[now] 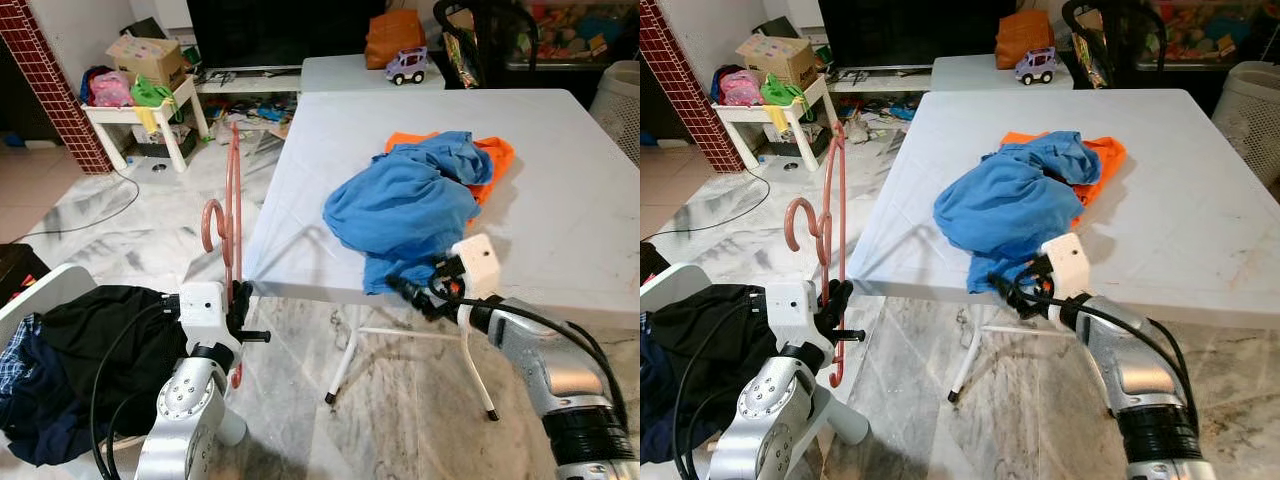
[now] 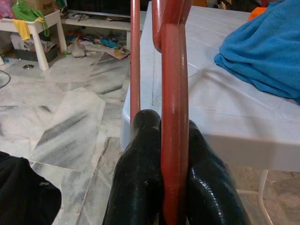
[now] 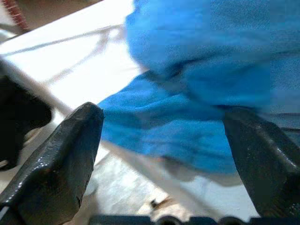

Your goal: Hang hanger

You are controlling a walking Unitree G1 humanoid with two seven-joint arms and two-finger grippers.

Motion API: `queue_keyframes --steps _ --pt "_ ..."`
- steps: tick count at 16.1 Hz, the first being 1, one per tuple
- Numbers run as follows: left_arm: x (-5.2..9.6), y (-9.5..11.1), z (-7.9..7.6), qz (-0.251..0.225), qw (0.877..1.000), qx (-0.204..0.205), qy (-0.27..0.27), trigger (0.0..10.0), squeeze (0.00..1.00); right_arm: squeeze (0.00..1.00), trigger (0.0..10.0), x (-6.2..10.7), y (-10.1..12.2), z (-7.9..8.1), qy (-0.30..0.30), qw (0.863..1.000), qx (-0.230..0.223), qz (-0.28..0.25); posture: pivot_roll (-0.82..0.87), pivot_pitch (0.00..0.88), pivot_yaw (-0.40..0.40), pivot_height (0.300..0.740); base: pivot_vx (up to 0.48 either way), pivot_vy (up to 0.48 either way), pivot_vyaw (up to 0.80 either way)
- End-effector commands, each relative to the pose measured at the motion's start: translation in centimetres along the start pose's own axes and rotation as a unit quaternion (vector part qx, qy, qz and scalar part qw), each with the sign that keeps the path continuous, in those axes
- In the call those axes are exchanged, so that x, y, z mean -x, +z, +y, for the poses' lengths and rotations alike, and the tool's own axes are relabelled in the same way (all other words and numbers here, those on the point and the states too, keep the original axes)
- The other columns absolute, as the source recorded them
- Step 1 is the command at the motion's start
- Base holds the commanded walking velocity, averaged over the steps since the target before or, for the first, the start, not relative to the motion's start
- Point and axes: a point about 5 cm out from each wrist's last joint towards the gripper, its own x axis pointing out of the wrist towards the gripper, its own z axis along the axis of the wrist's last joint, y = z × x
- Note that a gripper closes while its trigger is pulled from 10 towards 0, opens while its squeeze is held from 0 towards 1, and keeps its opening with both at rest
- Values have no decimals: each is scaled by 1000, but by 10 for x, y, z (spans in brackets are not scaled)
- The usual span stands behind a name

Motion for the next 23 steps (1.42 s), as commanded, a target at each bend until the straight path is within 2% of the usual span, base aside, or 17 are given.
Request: queue_keyframes --steps 1,2,4,5,6,8,13,15,16,18,22,23 --pt "1 6 1 -11 1000 -5 1 10000 0 514 10000 -1 2 9 40 999 1 10 -59 0 69 740 0 0 0" --pt "2 5 2 -9 1000 -5 1 10000 0 365 10000 -1 1 11 51 999 -1 18 -58 0 67 740 0 0 0" --pt "3 4 1 -7 1000 -5 2 10000 0 314 10000 -7 -1 13 67 997 -10 32 -54 0 62 740 0 0 0" --pt "3 4 1 -7 1000 -4 3 10000 0 188 10000 -9 -1 17 80 996 -7 40 -53 0 60 740 0 0 0" --pt "3 5 1 -7 1000 -3 4 10000 0 0 10000 -13 -2 20 86 995 -25 51 -52 0 58 740 0 0 0" --pt "3 5 0 -7 1000 -3 5 10000 0 0 10000 -22 -3 23 85 994 -44 61 -47 0 53 740 0 0 0" --pt "6 4 0 -4 1000 -2 9 10000 0 0 10000 -41 -10 32 71 992 -56 88 -37 0 46 740 0 0 0" --pt "7 4 1 -4 1000 -1 12 10000 0 0 10000 -51 -16 28 35 992 -60 109 -32 0 44 740 0 0 0" --pt "7 4 2 -3 1000 0 15 10000 0 0 10000 -57 -17 20 -8 992 -56 115 -28 0 41 740 0 0 0" --pt "8 4 2 -2 1000 1 17 10000 0 0 10000 -67 -9 18 -36 993 -60 98 -28 0 41 740 0 0 0" --pt "6 5 1 -2 1000 2 17 10000 0 0 10000 -91 24 22 -107 993 -38 18 -23 0 43 740 0 0 0" --pt "6 5 1 -3 1000 1 17 10000 0 0 10000 -96 33 25 -120 992 -45 -1 -21 0 43 740 0 0 0"
